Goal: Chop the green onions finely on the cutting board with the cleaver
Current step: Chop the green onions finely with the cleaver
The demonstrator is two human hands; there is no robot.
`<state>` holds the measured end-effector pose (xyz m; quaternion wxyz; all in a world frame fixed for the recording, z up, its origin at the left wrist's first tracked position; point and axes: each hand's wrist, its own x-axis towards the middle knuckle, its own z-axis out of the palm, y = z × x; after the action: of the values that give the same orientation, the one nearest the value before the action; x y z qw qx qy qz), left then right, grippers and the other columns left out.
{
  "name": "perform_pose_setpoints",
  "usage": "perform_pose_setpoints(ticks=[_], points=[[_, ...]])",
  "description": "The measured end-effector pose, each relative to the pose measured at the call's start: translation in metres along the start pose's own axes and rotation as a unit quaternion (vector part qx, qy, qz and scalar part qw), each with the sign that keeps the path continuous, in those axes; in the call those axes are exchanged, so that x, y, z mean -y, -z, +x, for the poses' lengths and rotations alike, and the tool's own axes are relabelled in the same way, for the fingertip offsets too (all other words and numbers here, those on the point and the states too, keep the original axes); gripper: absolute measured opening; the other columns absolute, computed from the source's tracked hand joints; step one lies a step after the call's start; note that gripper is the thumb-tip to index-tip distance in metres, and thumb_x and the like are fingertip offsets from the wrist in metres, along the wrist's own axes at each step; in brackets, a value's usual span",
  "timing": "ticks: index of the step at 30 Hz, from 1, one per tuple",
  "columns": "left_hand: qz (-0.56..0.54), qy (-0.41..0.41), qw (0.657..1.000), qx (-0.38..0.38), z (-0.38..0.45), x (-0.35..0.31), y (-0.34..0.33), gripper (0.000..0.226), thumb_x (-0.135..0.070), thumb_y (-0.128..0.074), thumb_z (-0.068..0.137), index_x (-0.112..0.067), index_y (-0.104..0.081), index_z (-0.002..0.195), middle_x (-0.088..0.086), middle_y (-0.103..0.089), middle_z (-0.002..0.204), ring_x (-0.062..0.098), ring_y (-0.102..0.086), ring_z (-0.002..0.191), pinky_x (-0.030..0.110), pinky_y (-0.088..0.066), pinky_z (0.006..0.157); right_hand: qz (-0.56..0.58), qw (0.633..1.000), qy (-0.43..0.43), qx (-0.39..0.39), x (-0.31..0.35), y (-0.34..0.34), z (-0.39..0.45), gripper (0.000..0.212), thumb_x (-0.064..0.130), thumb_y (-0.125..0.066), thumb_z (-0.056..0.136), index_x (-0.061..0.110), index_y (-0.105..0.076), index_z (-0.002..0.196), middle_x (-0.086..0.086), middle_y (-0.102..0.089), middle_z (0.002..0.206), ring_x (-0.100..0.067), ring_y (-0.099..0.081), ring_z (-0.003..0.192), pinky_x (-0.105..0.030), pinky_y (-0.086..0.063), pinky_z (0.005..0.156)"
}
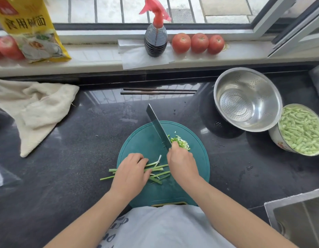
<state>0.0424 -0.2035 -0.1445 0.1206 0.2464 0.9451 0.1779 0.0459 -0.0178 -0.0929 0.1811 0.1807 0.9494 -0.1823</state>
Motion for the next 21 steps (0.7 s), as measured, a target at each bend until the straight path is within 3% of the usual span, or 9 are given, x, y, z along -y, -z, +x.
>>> perform_pose_setpoints(ticks=[5, 9, 11, 16, 18, 21], points=[[0.012, -0.024, 0.999, 0.022, -0.006, -0.002, 0.006, 0.046, -0.051, -0.066, 0.087, -0.017, -0.069, 0.118, -0.003, -0.061, 0.109, 0.019, -0.056, 0.104, 0.033, -0.052, 0.091, 0.041, 0.999, 0.007, 0.001, -0.007, 0.008, 0.006, 0.017, 0.027, -0.037, 0.104, 0.017, -0.040, 0.091, -0.009, -0.062, 0.085, -0.035, -0.059, 0.080, -0.038, -0.038, 0.062], [0.049, -0.035, 0.997, 0.042, -0.016, -0.007, 0.004, 0.068, -0.065, -0.062, 0.082, -0.016, -0.059, 0.129, 0.001, -0.056, 0.119, 0.023, -0.052, 0.111, 0.038, -0.048, 0.098, 0.081, 0.996, -0.004, -0.021, -0.029, 0.024, -0.009, 0.022, 0.027, -0.039, 0.104, 0.021, -0.035, 0.082, -0.001, -0.052, 0.067, -0.029, -0.050, 0.064, -0.039, -0.034, 0.057], [0.071, -0.027, 0.996, 0.040, -0.018, -0.014, 0.000, 0.068, -0.065, -0.064, 0.080, -0.018, -0.056, 0.129, 0.001, -0.054, 0.119, 0.024, -0.050, 0.110, 0.040, -0.046, 0.096, 0.088, 0.996, -0.004, -0.024, -0.037, 0.031, -0.019, 0.030, 0.024, -0.040, 0.103, 0.024, -0.029, 0.076, 0.000, -0.049, 0.062, -0.024, -0.047, 0.058, -0.038, -0.032, 0.055], [0.105, -0.045, 0.993, 0.042, -0.015, -0.025, -0.009, 0.042, -0.054, -0.069, 0.082, -0.021, -0.056, 0.105, 0.000, -0.053, 0.102, 0.025, -0.050, 0.092, 0.039, -0.045, 0.078, 0.110, 0.993, -0.029, -0.025, -0.044, 0.032, -0.031, 0.031, 0.022, -0.040, 0.103, 0.022, -0.032, 0.074, -0.001, -0.050, 0.062, -0.023, -0.048, 0.057, -0.038, -0.032, 0.052], [0.117, -0.064, 0.990, 0.042, -0.017, -0.026, -0.014, 0.028, -0.039, -0.072, 0.084, -0.022, -0.052, 0.090, 0.000, -0.049, 0.090, 0.025, -0.047, 0.081, 0.039, -0.042, 0.068, 0.103, 0.994, -0.025, -0.010, -0.041, 0.026, -0.034, 0.026, 0.023, -0.039, 0.103, 0.021, -0.036, 0.078, -0.001, -0.051, 0.063, -0.024, -0.049, 0.059, -0.038, -0.033, 0.053], [0.134, -0.075, 0.988, 0.033, -0.023, -0.019, -0.015, 0.027, -0.020, -0.074, 0.080, -0.022, -0.047, 0.082, 0.000, -0.046, 0.080, 0.025, -0.044, 0.073, 0.038, -0.034, 0.061, 0.064, 0.998, -0.002, 0.027, -0.028, 0.010, -0.038, 0.023, 0.028, -0.037, 0.104, 0.017, -0.038, 0.084, -0.002, -0.054, 0.068, -0.029, -0.053, 0.066, -0.041, -0.039, 0.057]])
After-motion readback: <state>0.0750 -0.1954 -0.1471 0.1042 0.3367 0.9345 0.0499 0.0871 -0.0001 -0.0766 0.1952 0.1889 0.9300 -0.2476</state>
